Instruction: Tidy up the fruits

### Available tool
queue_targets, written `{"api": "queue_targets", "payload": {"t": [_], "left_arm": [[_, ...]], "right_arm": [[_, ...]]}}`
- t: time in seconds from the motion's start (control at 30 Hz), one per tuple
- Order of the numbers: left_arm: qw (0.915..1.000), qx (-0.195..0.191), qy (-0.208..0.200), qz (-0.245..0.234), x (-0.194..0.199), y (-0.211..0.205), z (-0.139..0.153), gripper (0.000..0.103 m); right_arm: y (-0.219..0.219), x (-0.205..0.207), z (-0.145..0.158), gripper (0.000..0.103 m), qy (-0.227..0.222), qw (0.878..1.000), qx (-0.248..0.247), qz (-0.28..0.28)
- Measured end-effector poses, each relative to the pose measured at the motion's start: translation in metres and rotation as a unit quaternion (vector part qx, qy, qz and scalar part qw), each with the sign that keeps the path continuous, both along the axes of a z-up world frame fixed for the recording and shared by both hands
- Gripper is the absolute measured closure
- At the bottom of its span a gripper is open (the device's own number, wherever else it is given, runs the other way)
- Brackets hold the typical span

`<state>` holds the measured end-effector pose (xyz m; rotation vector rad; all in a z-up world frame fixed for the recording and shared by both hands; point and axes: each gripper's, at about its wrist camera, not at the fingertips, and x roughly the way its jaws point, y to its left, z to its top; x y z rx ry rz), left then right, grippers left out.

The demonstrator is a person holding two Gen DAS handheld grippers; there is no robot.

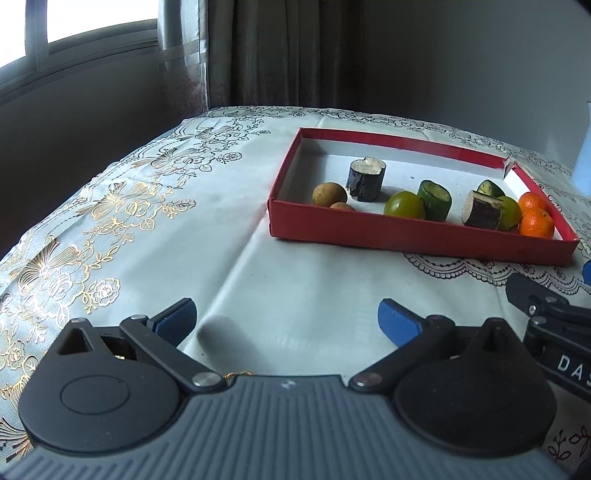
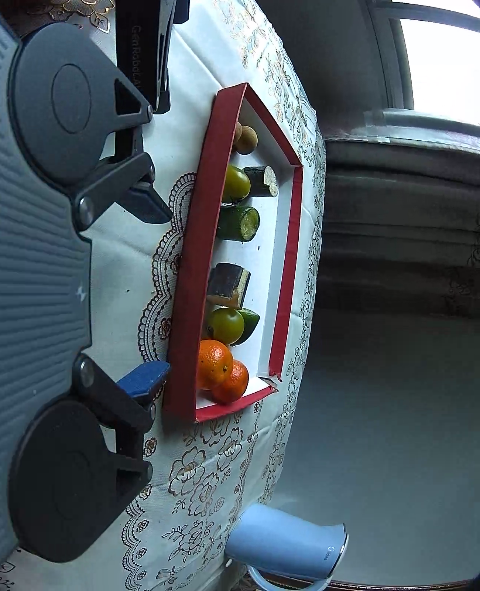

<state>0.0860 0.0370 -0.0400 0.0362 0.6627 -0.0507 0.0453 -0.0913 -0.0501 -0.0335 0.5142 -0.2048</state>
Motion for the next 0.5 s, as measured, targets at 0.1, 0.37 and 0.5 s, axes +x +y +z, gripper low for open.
{"api": "queue_targets", "payload": {"t": [0.1,0.37,0.5], "left_arm": [[0.9998,-0.009,-0.020,-0.001,-0.009,-0.002,0.007,0.000],[0.9984,0.013,-0.055,0.010,-0.022,-0.013,0.025,0.000],[0.9985,0.010,-0.053,0.003,-0.023,-0.014,0.027,0.000]], "right_arm": [[-0.005,-0.003,0.002,0.015,-0.001,1.000,0.028,-0.001],[-0.013,-0.012,0.004,0.015,-0.013,0.998,0.051,-0.018],[-0.012,-0.016,0.008,0.015,-0.022,0.999,0.043,-0.024]]}}
